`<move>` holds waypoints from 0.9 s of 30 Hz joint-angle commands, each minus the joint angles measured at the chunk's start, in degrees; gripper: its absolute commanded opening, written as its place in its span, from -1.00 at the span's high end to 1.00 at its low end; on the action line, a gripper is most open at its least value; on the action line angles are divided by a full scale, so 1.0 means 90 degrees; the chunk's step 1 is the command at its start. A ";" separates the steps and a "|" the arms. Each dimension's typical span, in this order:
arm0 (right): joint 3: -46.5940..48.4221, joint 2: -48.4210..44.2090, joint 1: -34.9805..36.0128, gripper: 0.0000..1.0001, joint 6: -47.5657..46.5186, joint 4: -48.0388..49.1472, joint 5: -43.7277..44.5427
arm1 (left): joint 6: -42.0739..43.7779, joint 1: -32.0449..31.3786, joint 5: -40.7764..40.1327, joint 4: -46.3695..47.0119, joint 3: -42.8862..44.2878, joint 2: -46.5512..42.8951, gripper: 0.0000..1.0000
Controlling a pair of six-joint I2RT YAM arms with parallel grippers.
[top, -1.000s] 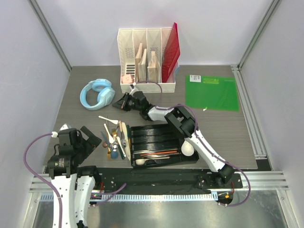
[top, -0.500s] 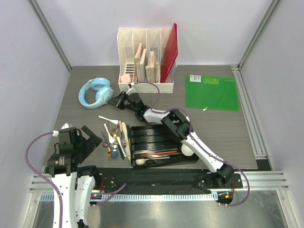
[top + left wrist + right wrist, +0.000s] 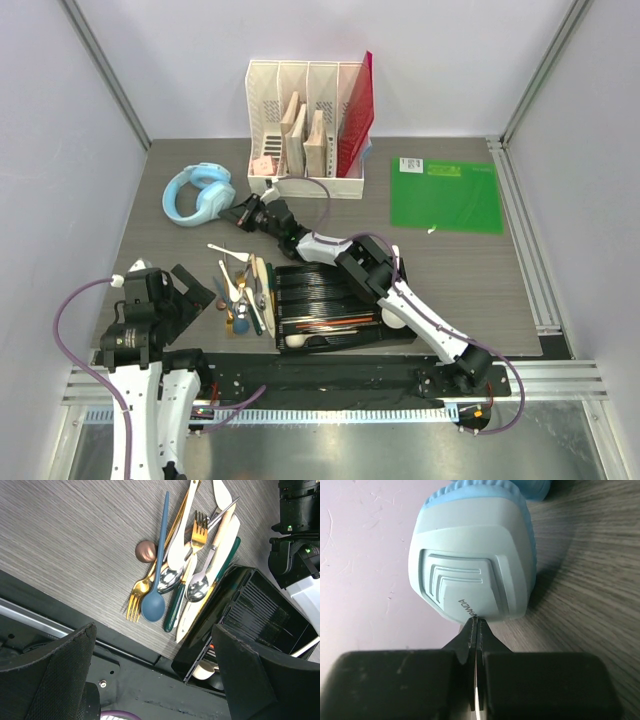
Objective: Sort the eating utensils into containers
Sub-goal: Place the distractor at the center of the board.
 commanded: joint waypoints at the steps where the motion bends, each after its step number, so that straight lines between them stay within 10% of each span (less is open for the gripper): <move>1: 0.0139 0.0300 -0.0327 0.98 0.0624 -0.0364 0.0146 | 0.0079 0.0046 0.0068 0.0225 -0.0002 -0.0017 -0.93; 27: 0.1193 0.0964 -0.0151 0.96 0.1181 -0.0539 0.0284 | 0.0157 0.0037 0.0156 0.0234 -0.0012 -0.0007 -0.92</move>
